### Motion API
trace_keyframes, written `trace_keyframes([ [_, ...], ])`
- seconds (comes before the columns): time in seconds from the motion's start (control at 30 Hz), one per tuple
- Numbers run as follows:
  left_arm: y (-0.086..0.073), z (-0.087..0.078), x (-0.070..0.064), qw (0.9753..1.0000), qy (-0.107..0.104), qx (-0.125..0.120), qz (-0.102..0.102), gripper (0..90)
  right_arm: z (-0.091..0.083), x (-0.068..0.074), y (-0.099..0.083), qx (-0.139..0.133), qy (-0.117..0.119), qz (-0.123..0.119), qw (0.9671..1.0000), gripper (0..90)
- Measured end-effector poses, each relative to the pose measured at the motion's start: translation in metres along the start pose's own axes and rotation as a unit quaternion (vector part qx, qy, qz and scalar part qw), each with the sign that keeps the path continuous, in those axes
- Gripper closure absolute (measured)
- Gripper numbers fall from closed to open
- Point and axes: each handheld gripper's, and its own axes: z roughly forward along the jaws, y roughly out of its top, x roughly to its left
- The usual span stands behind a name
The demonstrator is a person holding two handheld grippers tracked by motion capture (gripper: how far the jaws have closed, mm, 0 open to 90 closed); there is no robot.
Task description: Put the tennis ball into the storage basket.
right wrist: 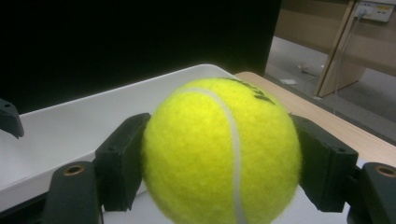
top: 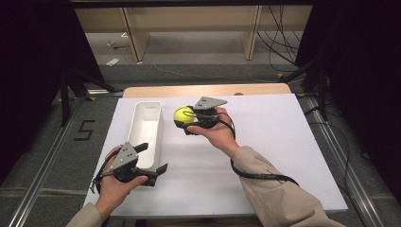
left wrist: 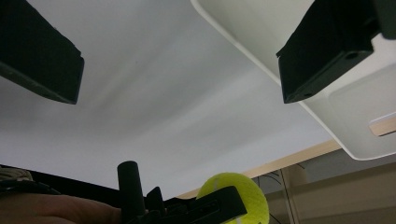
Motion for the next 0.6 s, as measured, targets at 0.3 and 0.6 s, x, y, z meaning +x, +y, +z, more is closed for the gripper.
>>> trace_keyframes([
  [0.3, 0.0001, -0.0003, -0.0004, 1.0, 0.0, -0.001, -0.001, 0.0, 0.0042, 0.0024, 0.0004, 0.001, 0.002, -0.004, 1.0, 26.9],
  [0.6, 0.0002, -0.0004, -0.0005, 1.0, 0.001, -0.001, -0.001, 0.0, 0.0068, 0.0031, 0.0013, 0.001, 0.005, -0.004, 1.0, 26.9],
])
